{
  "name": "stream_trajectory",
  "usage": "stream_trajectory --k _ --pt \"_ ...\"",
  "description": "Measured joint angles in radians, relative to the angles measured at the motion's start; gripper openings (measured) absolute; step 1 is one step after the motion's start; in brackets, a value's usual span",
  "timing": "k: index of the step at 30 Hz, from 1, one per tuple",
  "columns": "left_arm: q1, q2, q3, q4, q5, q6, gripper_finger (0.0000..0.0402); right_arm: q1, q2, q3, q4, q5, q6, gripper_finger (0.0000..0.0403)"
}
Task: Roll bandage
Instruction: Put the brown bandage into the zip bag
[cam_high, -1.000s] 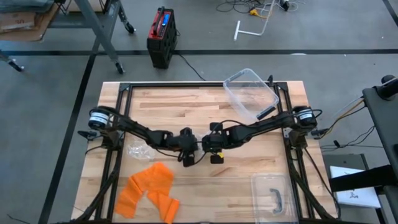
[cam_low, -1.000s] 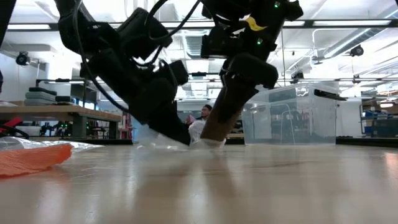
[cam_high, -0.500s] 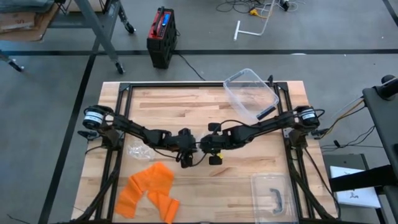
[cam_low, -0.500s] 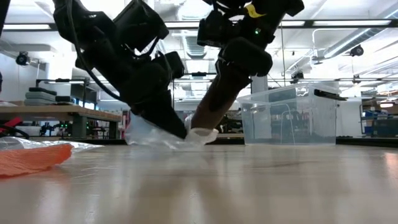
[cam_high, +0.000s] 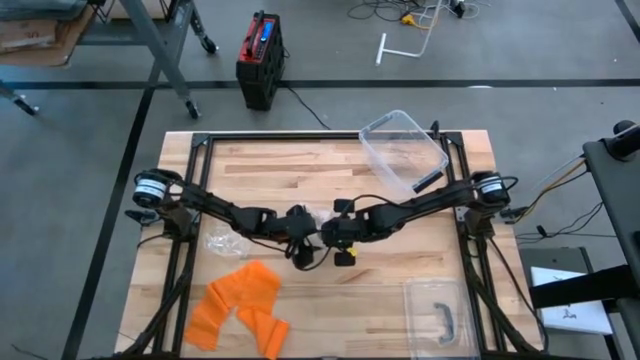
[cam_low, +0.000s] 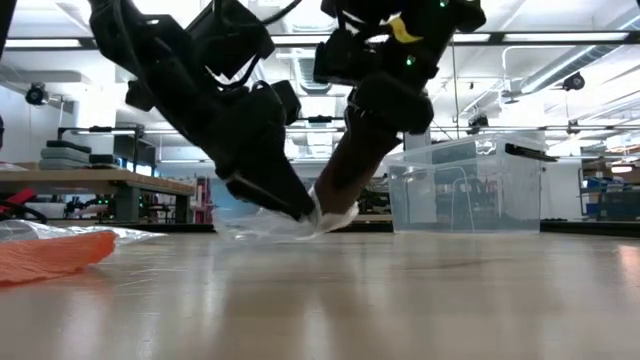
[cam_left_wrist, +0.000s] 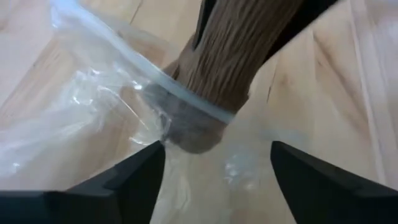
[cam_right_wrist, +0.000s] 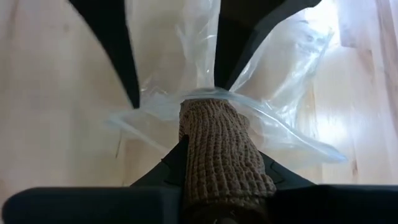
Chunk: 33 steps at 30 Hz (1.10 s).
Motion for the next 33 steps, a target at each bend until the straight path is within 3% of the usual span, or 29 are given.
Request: stream_trajectory --k 5,14,20,33 --pt "0.007 0.000 0.005 0.001 -0.010 -0.102 0.0294 0.000 0.011 0.000 0.029 0.034 0.028 0.0074" --pt "0.031 -0.001 0.005 0.002 -0.042 -0.253 0.0244 0.000 0.011 0.006 0.047 0.088 0.060 0.0073" --pt "0.050 -0.001 0.003 0.005 -0.049 -0.205 0.0206 0.014 0.011 0.013 0.046 0.055 0.031 0.0076" --pt "0.052 -0.001 0.001 -0.036 0.009 -0.120 0.0024 0.008 -0.007 0.014 -0.082 0.155 0.050 0.0074"
